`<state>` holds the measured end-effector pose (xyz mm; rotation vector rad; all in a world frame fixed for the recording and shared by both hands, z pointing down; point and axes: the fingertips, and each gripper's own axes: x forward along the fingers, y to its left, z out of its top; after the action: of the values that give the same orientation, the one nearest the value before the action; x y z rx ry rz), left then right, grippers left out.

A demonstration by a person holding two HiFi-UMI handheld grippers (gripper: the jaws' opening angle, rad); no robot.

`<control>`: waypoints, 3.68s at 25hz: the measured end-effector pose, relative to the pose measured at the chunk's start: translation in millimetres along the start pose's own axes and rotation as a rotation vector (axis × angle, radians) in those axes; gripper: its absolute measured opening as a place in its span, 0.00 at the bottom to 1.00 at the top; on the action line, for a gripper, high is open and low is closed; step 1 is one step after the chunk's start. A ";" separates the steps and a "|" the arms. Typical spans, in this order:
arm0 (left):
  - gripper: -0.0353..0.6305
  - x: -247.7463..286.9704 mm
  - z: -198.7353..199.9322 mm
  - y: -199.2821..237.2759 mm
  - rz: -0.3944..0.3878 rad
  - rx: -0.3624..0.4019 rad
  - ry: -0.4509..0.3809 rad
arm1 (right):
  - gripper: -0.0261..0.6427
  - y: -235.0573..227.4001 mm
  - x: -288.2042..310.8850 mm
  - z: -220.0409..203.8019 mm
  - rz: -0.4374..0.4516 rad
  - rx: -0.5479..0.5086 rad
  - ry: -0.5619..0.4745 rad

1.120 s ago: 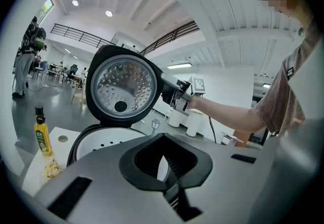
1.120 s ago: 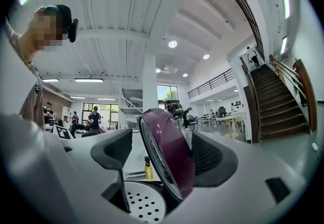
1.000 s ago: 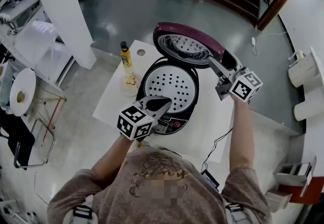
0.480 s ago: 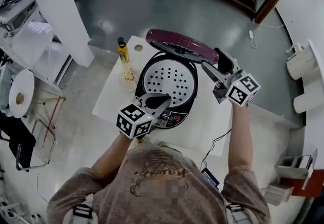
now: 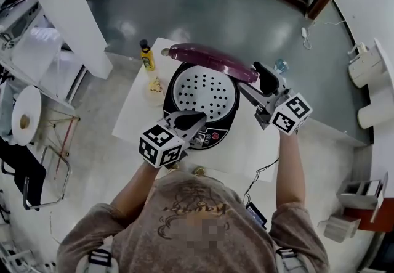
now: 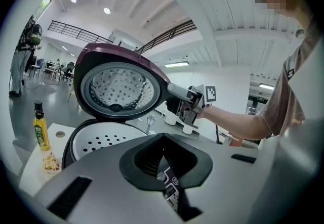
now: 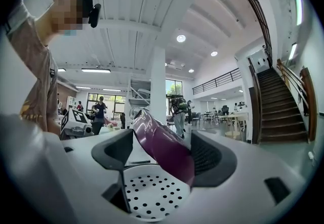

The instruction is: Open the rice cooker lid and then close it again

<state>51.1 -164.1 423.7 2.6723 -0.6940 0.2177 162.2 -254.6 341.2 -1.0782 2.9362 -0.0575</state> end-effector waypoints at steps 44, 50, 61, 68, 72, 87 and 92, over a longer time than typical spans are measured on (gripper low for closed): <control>0.08 -9.8 42.9 6.1 0.030 0.056 -0.066 | 0.54 58.8 -30.1 -81.8 0.050 0.169 0.042; 0.08 -4.2 37.3 17.2 0.078 0.084 -0.046 | 0.54 59.6 -29.7 -86.2 0.047 0.176 0.046; 0.08 -7.1 11.5 27.7 0.115 0.049 0.003 | 0.53 63.3 -30.6 -100.4 0.013 0.208 0.039; 0.08 -5.7 1.8 31.7 0.125 0.044 0.038 | 0.52 65.6 -30.8 -108.0 0.014 0.203 0.071; 0.08 -5.7 -5.1 35.6 0.128 0.031 0.055 | 0.52 67.1 -29.4 -113.9 0.011 0.195 0.094; 0.08 -1.1 -25.7 38.8 0.119 0.060 0.179 | 0.48 67.0 -30.4 -129.0 -0.033 0.202 0.135; 0.08 0.0 -30.4 38.0 0.124 0.077 0.225 | 0.46 67.5 -30.7 -131.1 -0.042 0.189 0.154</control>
<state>30.6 -183.0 463.6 2.6233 -0.7930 0.5788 138.7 -179.4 469.5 -1.1550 2.9624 -0.4288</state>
